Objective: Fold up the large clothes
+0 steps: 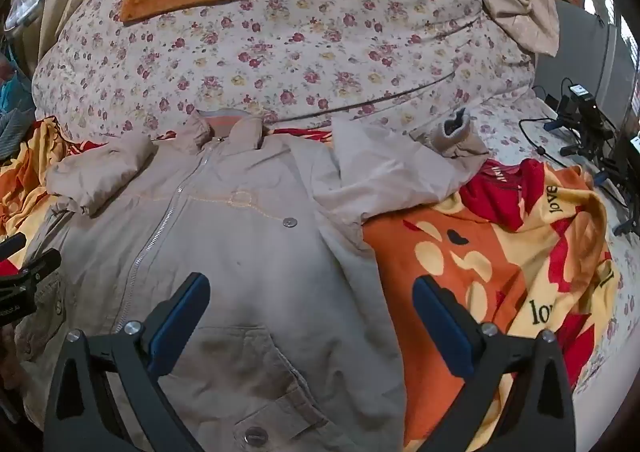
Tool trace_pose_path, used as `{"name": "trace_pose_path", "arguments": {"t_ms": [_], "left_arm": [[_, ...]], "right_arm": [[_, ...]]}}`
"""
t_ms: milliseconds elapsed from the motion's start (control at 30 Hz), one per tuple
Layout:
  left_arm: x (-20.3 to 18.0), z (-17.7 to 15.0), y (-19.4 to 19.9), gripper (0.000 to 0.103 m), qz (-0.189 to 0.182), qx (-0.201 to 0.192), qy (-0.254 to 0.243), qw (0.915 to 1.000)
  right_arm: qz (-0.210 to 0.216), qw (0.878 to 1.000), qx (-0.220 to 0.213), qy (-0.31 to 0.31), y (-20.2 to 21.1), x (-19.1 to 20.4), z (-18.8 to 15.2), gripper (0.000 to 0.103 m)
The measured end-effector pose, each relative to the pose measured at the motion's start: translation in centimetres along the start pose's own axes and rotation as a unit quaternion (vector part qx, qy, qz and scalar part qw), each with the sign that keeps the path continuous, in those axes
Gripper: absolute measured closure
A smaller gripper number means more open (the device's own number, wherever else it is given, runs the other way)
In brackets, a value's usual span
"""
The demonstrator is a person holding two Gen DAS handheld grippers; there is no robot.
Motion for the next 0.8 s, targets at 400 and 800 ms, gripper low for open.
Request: {"name": "trace_pose_path", "arguments": {"t_ms": [400, 800], "left_arm": [[0.10, -0.51, -0.46, 0.011, -0.001, 0.002, 0.002, 1.0000], [0.16, -0.21, -0.41, 0.011, 0.000, 0.006, 0.003, 1.0000]], "right_arm": [[-0.003, 1.000, 0.004, -0.007, -0.25, -0.35, -0.50, 0.000], [-0.004, 1.000, 0.005, -0.011, -0.06, -0.67, -0.04, 0.000]]}}
Point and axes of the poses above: each gripper's, at about its wrist camera, not at the fingertips, and y roughly against the way its jaws point, x to its left, z to its top, the point moved 3 cm from there along -y, roughly the way its jaws point, and after that the axes turned 1 degree about x, right-handed, at the moved point
